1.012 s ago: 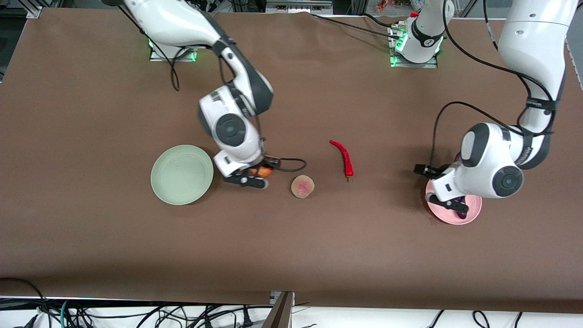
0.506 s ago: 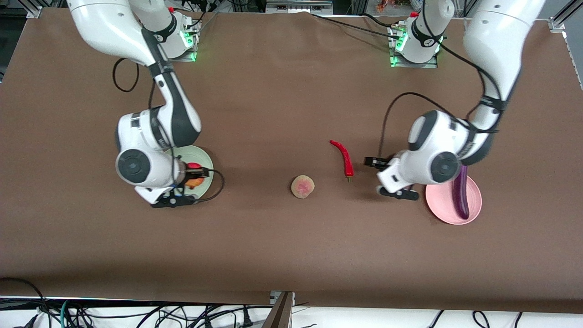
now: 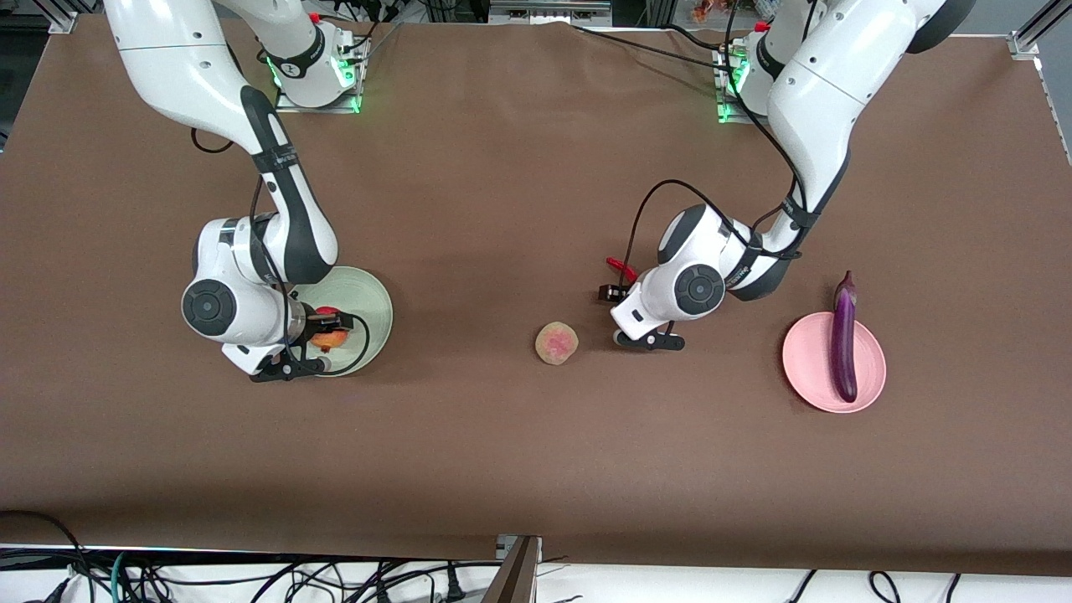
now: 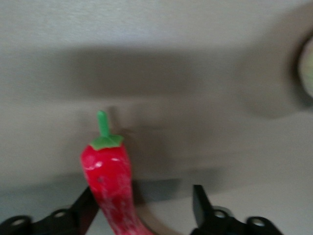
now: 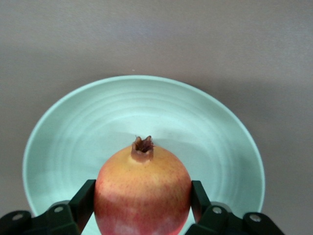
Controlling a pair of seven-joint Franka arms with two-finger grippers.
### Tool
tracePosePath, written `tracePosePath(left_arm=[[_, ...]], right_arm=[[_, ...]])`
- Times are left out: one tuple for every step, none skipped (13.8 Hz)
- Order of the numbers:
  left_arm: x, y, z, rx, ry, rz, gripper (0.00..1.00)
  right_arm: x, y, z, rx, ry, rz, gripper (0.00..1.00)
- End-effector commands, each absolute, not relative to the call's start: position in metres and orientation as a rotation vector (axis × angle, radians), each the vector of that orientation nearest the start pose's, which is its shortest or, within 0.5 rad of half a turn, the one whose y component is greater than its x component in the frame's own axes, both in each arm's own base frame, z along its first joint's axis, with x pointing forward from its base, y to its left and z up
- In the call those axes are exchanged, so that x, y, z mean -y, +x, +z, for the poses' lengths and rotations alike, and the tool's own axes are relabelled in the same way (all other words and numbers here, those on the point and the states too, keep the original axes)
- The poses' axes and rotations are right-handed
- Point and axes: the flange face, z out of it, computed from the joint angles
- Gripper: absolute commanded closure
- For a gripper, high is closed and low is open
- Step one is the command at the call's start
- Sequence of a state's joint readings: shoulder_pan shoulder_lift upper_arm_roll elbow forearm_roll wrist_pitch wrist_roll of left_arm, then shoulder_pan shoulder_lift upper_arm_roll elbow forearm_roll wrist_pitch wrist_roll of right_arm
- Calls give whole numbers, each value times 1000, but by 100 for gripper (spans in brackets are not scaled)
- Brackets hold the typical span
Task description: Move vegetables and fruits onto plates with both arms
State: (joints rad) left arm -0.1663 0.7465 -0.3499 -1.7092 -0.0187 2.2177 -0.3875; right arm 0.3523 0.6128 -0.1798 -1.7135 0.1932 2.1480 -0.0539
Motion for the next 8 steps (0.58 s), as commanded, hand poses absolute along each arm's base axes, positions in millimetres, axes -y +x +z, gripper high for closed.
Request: tracePosePath(left_arm=[[298, 574, 172, -134, -3206, 421, 87], [295, 576, 174, -117, -3207, 419, 97], [292, 579, 178, -114, -3199, 432, 100], [288, 580, 185, -120, -3174, 474, 100], [278, 590, 200, -117, -3144, 484, 100], [269, 599, 219, -126, -3104, 496, 100], [255, 610, 236, -127, -3056, 513, 100], [237, 620, 250, -116, -3013, 543, 100]], right_arm=[[-149, 643, 265, 118, -3029, 248, 1], [-160, 647, 278, 67, -3027, 258, 1], [-177, 647, 290, 25, -3030, 270, 1], [-200, 646, 300, -35, -3034, 271, 1], [-234, 640, 305, -131, -3042, 264, 1], [-265, 634, 304, -275, -3046, 252, 1], [-305, 627, 302, -377, -3042, 233, 1], [-345, 626, 302, -479, -2994, 183, 1]])
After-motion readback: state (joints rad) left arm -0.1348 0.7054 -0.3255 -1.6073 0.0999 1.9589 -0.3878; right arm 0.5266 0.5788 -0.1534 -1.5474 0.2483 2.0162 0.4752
